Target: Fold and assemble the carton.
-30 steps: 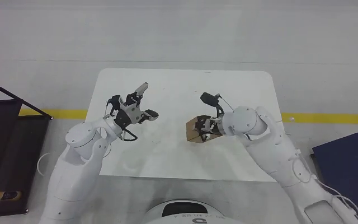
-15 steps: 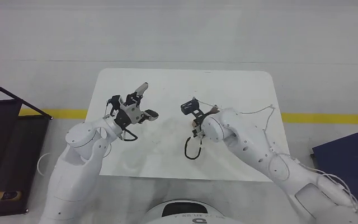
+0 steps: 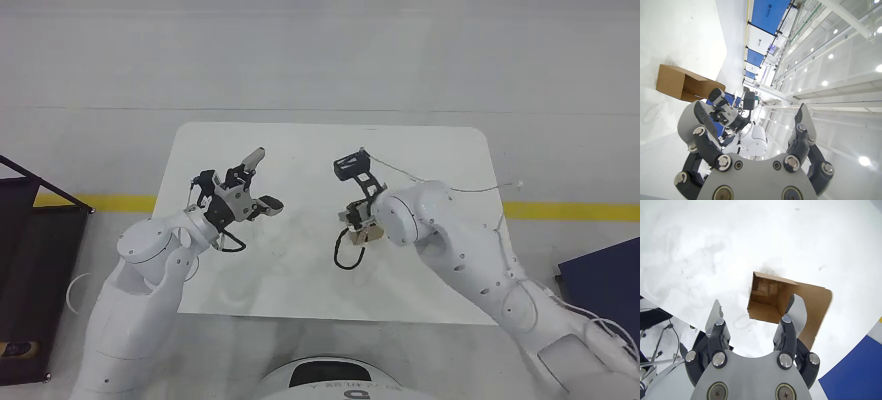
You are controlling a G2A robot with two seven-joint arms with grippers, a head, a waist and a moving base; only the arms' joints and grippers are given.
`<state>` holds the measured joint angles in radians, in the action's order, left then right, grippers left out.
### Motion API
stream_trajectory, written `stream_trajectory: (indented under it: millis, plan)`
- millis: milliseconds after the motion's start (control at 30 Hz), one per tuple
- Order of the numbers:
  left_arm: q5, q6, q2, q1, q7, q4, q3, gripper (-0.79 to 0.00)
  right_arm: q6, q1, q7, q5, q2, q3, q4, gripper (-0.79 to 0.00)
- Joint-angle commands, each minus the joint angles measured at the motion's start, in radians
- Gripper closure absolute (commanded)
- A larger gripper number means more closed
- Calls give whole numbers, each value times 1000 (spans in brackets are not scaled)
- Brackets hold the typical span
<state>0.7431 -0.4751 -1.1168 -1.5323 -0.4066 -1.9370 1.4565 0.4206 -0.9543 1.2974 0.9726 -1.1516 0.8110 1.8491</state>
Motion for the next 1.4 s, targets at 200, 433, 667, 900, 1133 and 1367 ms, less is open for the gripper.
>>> stream_trajectory:
  millis: [200, 433, 667, 900, 1133, 1367]
  plan:
    - [0, 0, 0, 0, 0, 0, 0, -785, 106, -365, -509, -330, 21, 389, 284, -785]
    - [0, 0, 0, 0, 0, 0, 0, -785, -28, -724, -897, -541, 19, 573, 314, -785]
    - [-31, 13, 1, 2, 7, 1, -8, -785, -233, -918, -1078, -782, 5, 625, 243, -785]
    - [-220, 217, -24, 167, 8, 236, -211, -785, -446, -918, -1210, -959, -22, 529, 51, -785]
    - [-161, 353, -97, 403, 18, 568, -443, -785, -589, -927, -1299, -989, -35, 487, 7, -785]
    - [-112, 429, -188, 577, 55, 824, -630, -785, -640, -914, -1261, -1097, -43, 474, -15, -785]
